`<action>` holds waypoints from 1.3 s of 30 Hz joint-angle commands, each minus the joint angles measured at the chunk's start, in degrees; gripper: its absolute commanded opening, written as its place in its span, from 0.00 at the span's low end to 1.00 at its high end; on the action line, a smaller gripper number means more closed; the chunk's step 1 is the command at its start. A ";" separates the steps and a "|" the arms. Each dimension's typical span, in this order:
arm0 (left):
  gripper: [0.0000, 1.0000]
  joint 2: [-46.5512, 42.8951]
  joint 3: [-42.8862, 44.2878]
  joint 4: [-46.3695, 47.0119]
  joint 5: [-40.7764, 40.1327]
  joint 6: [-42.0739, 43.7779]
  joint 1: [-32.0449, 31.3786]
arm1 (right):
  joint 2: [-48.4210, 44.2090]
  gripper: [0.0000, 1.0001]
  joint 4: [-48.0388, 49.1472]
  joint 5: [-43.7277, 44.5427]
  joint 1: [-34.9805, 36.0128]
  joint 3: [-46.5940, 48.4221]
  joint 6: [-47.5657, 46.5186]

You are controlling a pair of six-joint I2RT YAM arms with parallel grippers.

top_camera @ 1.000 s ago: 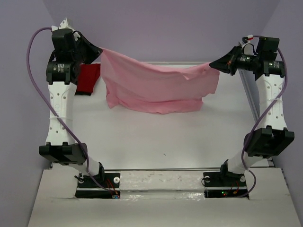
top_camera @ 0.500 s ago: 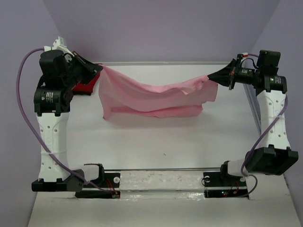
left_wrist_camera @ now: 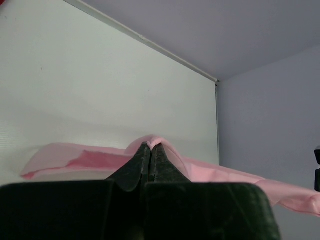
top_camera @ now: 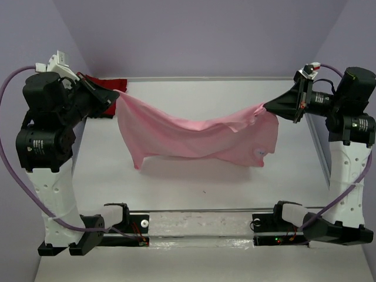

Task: Fold and stack the t-shirts
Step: Flatten out the tshirt

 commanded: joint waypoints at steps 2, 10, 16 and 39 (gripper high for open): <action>0.00 0.77 13.38 -5.86 -0.45 3.03 0.45 | -6.67 0.00 6.38 -2.13 -0.24 -0.15 -0.32; 0.00 0.25 19.37 -4.83 4.47 2.23 0.44 | -4.93 0.00 14.12 -2.13 -0.24 10.84 -1.64; 0.00 -3.16 17.20 3.93 8.67 3.38 0.36 | -5.54 0.00 18.16 -0.98 -0.24 11.89 0.38; 0.00 -11.07 7.44 35.78 13.98 5.05 0.36 | -10.37 0.00 42.86 16.24 -0.24 16.30 -2.95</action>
